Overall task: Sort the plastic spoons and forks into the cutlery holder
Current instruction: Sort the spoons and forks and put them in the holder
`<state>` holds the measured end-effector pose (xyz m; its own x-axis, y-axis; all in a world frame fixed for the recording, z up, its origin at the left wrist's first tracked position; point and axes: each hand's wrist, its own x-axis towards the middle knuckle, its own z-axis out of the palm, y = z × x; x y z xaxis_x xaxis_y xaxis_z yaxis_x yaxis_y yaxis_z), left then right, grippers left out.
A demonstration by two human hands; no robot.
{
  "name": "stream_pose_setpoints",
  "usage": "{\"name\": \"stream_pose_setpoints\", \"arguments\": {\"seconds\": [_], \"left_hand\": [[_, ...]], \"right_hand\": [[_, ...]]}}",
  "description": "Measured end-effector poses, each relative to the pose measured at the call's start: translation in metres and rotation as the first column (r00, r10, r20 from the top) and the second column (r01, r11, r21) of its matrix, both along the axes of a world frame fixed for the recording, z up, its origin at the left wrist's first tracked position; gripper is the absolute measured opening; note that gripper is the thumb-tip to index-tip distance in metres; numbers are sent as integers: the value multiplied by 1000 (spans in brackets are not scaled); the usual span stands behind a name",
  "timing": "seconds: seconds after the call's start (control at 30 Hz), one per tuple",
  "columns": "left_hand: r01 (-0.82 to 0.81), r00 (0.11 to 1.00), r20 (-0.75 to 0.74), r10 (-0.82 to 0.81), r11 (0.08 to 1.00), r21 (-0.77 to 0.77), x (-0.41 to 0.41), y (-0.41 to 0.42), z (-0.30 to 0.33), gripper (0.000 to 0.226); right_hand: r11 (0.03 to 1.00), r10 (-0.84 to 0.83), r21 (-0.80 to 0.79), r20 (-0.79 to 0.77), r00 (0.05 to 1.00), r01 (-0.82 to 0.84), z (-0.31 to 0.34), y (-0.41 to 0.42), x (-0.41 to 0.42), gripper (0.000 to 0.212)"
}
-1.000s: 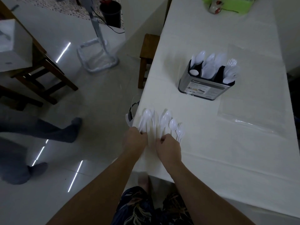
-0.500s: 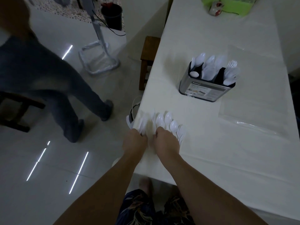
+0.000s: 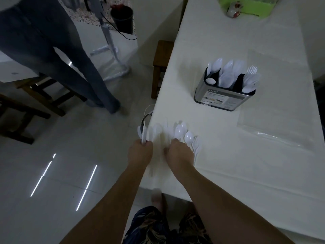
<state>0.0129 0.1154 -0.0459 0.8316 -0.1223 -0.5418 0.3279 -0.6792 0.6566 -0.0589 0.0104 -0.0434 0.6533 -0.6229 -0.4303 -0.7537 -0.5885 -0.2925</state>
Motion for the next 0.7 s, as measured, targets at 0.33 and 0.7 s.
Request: {"name": "stream_pose_setpoints", "arguments": {"seconds": [0.33, 0.7], "left_hand": [[-238, 950, -267, 161, 927, -289, 3, -1, -1, 19], [-176, 967, -235, 102, 930, -322, -3, -12, -1, 36]], "right_hand": [[961, -234, 164, 43, 971, 225, 2, 1, -11, 21], [938, -226, 321, 266, 937, 135, 16, 38, -27, 18]]}}
